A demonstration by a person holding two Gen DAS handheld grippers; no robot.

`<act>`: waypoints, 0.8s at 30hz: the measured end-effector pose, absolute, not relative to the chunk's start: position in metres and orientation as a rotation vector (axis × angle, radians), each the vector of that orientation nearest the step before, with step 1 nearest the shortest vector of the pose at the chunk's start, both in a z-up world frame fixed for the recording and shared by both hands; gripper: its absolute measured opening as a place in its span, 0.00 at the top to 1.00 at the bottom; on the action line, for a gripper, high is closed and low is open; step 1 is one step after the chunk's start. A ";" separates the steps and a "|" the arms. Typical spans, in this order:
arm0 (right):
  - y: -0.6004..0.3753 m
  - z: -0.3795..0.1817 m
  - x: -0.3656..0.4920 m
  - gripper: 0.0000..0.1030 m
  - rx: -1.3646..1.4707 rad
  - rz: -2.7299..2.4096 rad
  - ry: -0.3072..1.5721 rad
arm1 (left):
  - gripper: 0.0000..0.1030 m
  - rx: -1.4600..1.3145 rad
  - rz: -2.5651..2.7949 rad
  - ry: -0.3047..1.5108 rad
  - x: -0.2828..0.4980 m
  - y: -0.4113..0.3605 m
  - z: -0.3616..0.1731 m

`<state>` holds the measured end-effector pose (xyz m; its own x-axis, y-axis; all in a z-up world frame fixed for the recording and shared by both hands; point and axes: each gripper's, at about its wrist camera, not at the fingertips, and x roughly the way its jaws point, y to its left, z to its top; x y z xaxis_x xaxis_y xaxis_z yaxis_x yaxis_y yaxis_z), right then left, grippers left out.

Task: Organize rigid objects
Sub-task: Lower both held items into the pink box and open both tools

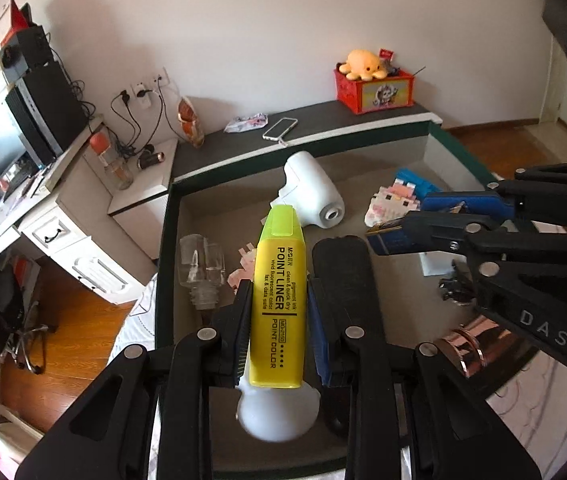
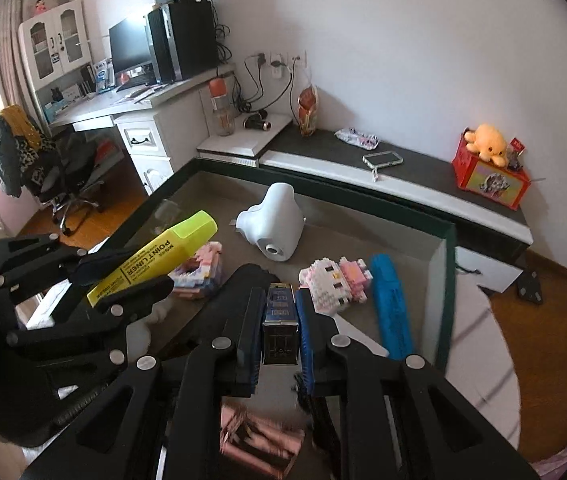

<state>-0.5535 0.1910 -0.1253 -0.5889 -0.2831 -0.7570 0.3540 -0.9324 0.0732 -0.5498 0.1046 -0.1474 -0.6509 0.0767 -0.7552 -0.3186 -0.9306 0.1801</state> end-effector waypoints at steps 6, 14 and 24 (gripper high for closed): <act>0.191 -0.134 -0.553 0.83 1.199 -2.503 0.103 | 0.72 -1.199 2.618 0.436 -0.552 0.109 -0.158; 0.192 -0.139 -0.535 0.82 1.234 -2.466 0.061 | 0.40 -1.195 2.644 0.405 -0.540 0.102 -0.155; 0.199 -0.110 -0.482 0.53 1.155 -2.500 0.043 | 0.04 -1.113 2.728 0.336 -0.482 0.078 -0.125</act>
<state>-0.4819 0.1995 -0.1099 -0.5875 -0.3301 -0.7388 0.3554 -0.9255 0.1309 -0.4819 0.0780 -0.1251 -0.7049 0.0770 -0.7051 -0.2456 -0.9591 0.1409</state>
